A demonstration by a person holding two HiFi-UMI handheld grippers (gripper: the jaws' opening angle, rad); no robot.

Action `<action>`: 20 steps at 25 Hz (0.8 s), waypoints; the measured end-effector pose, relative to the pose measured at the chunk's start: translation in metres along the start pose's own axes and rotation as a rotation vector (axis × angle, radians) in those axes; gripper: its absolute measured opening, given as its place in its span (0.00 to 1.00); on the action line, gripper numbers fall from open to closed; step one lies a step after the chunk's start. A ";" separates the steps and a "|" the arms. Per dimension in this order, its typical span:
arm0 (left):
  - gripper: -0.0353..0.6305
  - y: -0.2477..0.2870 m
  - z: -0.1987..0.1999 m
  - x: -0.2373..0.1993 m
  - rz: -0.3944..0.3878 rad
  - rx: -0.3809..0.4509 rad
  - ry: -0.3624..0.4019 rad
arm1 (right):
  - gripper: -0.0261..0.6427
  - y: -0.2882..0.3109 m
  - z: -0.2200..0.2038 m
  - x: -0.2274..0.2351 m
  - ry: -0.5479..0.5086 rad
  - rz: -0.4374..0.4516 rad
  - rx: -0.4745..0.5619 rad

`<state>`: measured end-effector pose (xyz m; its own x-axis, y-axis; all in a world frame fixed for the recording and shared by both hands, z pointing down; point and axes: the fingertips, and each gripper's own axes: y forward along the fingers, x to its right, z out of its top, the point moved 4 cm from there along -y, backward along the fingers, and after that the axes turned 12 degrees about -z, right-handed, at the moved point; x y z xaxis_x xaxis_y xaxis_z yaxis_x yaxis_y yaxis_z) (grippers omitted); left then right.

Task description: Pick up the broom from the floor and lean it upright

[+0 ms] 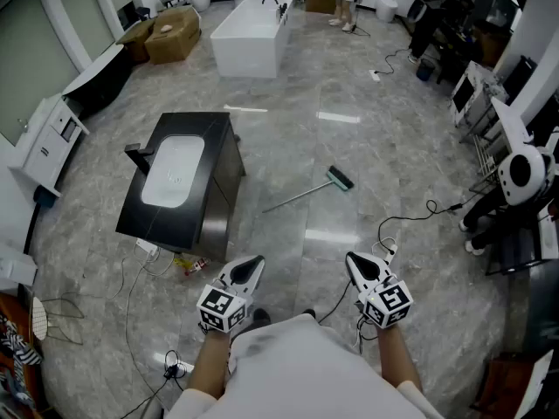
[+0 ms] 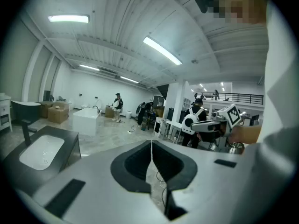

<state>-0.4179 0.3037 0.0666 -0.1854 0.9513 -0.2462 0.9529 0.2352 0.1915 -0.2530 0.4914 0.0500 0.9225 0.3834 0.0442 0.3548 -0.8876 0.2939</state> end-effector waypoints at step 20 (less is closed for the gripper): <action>0.07 0.029 -0.004 0.017 0.011 -0.024 -0.001 | 0.04 -0.018 -0.009 0.039 0.002 -0.015 -0.007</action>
<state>-0.3948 0.3277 0.0717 -0.1745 0.9537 -0.2449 0.9487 0.2294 0.2174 -0.2247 0.5242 0.0551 0.9167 0.3974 0.0413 0.3677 -0.8797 0.3014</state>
